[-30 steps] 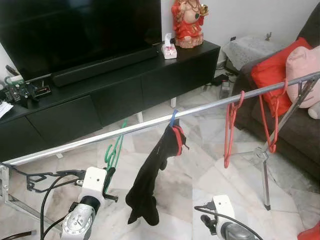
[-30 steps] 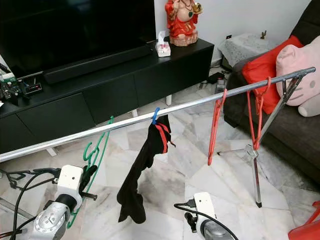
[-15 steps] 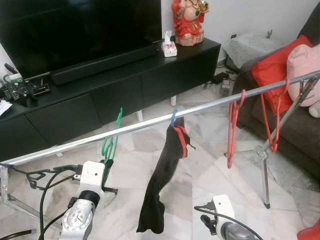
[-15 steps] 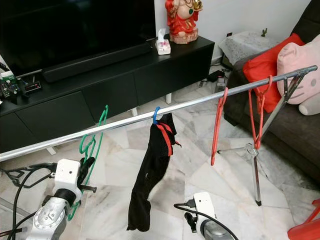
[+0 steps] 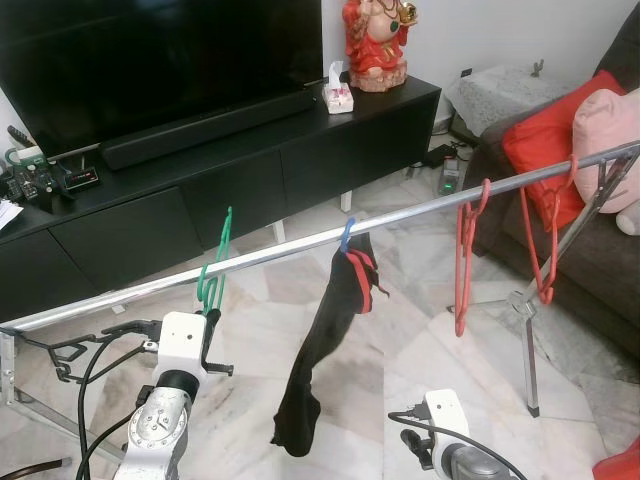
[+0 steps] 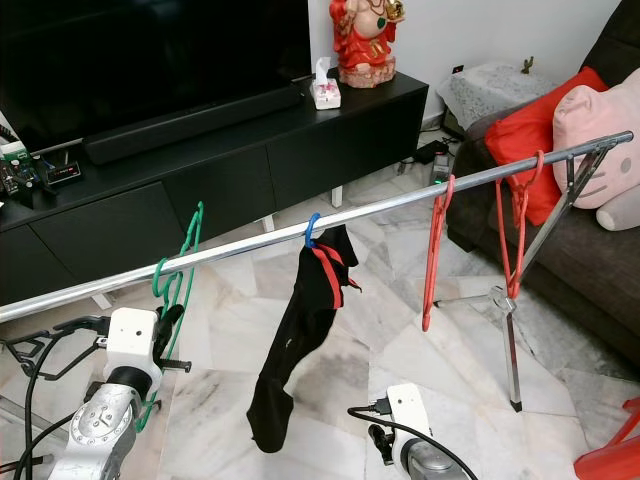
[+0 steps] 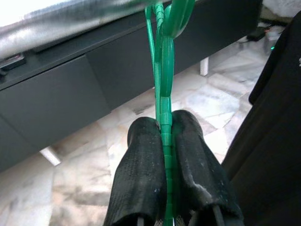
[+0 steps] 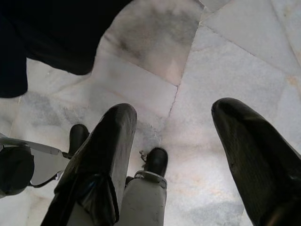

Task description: Hang hanger

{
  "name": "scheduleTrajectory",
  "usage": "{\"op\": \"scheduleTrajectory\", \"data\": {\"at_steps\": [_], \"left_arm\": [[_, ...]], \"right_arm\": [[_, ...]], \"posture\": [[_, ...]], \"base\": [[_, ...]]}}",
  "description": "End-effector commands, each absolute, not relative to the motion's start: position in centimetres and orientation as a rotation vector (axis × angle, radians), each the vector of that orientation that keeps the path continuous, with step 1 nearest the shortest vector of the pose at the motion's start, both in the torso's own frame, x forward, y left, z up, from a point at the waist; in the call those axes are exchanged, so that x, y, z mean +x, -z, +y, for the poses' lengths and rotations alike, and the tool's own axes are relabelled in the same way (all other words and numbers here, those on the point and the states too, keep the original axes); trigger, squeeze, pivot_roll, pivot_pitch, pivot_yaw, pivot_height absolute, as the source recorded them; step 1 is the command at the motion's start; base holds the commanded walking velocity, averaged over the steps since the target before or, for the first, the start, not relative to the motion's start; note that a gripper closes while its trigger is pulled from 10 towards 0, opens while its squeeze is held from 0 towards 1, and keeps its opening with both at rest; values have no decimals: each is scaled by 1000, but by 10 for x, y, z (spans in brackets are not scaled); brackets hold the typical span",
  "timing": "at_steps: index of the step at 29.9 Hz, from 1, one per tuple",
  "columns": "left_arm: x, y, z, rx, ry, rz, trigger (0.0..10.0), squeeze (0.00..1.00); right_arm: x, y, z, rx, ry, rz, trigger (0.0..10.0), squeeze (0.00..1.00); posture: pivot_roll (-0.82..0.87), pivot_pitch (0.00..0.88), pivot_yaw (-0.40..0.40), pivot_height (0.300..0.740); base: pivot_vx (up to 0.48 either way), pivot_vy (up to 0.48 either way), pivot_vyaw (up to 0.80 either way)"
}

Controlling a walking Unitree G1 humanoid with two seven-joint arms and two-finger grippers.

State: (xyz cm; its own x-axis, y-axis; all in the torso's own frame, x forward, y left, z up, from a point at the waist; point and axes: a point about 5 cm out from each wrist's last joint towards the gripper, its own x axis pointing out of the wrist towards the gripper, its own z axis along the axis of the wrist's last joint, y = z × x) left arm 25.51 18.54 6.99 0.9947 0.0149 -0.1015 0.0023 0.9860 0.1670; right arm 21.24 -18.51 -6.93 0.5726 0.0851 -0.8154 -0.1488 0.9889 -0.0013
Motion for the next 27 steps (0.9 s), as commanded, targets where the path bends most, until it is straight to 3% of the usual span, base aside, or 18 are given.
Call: {"op": "scheduleTrajectory", "data": {"at_steps": [1, 27], "left_arm": [[257, -67, 194, 169, -66, 137, 10000, 0], [259, -64, 214, 58, -302, 179, 10000, 0]], "right_arm": [[213, 69, -183, -78, -146, 960, 10000, 0], [214, 69, -184, -80, -152, 960, 10000, 0]], "posture": [[-60, 0, 39, 732], [-59, 0, 31, 732]], "base": [[0, 0, 0], [0, 0, 0]]}}
